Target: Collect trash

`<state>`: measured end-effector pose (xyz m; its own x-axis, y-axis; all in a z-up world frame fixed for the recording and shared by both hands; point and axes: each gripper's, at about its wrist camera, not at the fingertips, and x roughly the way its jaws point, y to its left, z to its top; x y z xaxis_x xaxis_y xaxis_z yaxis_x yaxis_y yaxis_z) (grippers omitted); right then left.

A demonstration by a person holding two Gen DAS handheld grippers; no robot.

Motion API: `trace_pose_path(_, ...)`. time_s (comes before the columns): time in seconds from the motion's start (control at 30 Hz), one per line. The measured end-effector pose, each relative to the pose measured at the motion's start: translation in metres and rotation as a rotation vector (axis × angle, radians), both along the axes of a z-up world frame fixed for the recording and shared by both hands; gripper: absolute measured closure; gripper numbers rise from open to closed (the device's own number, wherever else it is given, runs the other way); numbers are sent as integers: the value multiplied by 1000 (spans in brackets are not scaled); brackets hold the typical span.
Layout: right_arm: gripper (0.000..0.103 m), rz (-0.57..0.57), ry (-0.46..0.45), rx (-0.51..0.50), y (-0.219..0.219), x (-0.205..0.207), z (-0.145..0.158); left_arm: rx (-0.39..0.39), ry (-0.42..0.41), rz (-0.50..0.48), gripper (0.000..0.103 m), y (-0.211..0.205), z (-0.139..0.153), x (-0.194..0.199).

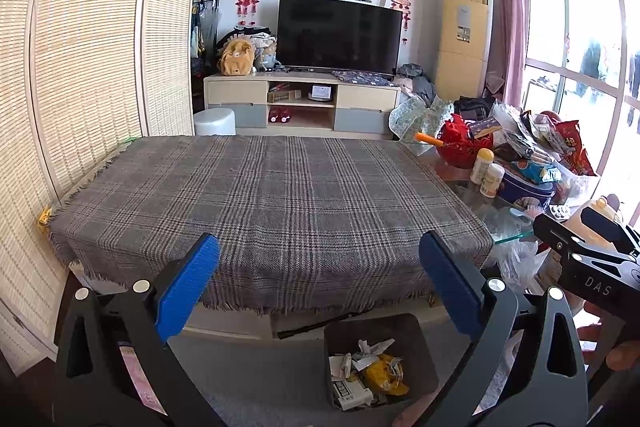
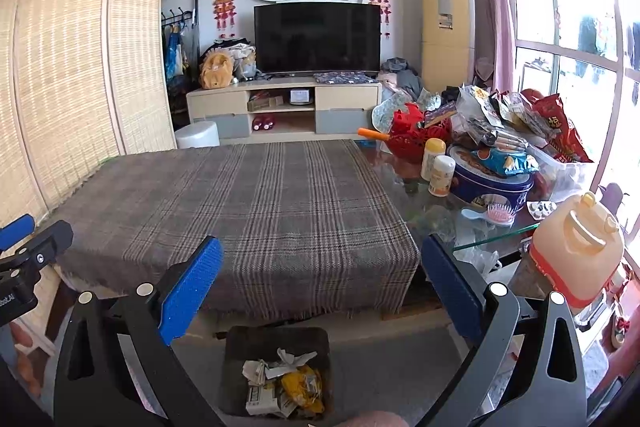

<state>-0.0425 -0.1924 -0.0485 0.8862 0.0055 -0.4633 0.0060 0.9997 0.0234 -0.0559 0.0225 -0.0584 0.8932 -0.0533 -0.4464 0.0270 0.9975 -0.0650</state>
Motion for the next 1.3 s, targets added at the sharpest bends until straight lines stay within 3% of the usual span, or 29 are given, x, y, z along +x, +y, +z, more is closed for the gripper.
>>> trace_pose_path(0.93,3,-2,9,9,1,2,-4,15,4,22,8,-1,2,1)
trace_pose_path(1.3,3,-12,21,18,-1,5,-4,-84,30,-41,8,1,1,5)
